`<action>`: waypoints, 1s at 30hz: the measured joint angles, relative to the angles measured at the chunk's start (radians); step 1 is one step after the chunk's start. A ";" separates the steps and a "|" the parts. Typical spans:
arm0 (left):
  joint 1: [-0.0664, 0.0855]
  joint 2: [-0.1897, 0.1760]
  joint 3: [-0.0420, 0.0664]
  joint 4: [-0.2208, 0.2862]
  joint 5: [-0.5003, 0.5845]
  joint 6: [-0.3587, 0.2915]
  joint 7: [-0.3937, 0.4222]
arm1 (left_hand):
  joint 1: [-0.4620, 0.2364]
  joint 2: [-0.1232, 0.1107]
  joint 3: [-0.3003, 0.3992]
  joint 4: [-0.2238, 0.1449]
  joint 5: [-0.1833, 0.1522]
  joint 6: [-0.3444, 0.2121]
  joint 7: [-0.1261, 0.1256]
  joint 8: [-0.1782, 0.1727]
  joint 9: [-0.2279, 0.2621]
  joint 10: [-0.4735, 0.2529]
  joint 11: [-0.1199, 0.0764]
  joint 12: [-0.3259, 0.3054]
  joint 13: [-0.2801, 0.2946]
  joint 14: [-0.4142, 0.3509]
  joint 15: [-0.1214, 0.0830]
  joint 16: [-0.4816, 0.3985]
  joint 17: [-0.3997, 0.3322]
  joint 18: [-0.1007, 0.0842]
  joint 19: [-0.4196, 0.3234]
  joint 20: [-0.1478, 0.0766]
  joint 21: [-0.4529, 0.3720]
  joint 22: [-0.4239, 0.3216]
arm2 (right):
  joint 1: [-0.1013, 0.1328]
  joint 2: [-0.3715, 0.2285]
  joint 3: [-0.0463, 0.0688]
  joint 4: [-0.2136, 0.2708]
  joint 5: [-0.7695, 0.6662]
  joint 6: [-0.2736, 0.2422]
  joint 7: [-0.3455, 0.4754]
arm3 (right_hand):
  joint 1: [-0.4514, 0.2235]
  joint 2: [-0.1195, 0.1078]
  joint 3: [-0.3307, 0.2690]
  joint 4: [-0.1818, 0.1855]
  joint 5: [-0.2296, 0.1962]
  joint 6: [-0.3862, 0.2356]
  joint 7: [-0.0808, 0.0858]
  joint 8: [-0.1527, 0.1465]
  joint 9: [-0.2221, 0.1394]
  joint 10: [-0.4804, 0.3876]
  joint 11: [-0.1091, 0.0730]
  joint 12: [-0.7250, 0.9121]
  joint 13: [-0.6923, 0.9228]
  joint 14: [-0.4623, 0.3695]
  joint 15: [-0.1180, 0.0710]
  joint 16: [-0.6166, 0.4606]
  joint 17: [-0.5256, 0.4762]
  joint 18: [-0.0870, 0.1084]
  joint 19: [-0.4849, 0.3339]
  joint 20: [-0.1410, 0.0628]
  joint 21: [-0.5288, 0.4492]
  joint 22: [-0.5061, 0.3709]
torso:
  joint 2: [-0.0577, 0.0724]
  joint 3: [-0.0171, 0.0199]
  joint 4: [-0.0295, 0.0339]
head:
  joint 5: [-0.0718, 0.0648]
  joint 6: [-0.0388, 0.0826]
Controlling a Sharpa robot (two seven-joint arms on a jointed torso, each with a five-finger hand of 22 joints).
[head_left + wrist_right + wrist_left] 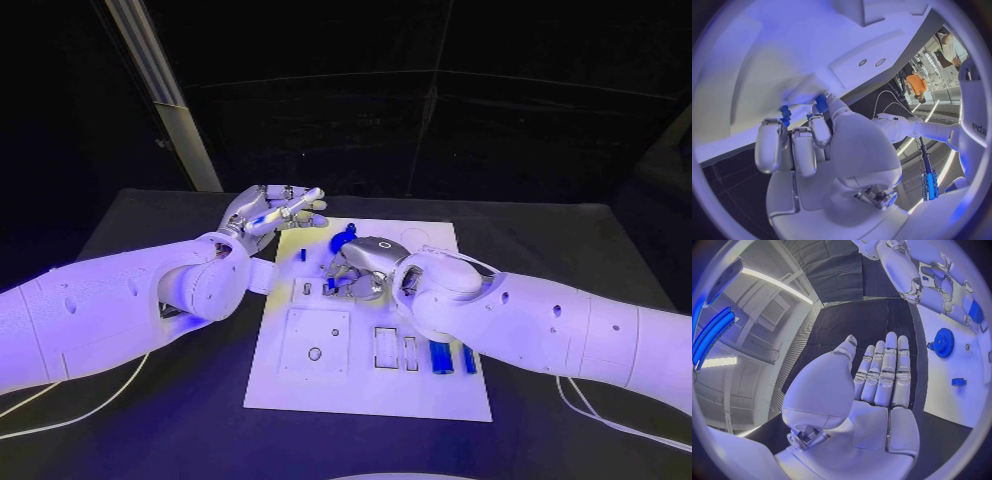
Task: Assemble the parts on the task board
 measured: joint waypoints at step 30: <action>0.000 0.003 0.000 -0.006 0.000 0.002 -0.006 | 0.000 0.000 0.000 0.000 0.000 0.000 0.000 0.000 0.000 0.000 0.000 -0.004 0.000 0.000 0.000 -0.005 0.001 0.000 0.000 0.000 0.000 -0.001 | 0.005 -0.010 0.005 0.012 -0.063 0.058 -0.012 | -0.062 -0.078 -0.011 0.004 0.000 -0.034 0.003 -0.041 -0.009 -0.056 0.013 -0.102 -0.084 0.000 0.000 -0.021 0.000 0.000 -0.025 0.010 -0.026 -0.045 | 0.000 0.0007 -0.0006 | -0.008 -0.006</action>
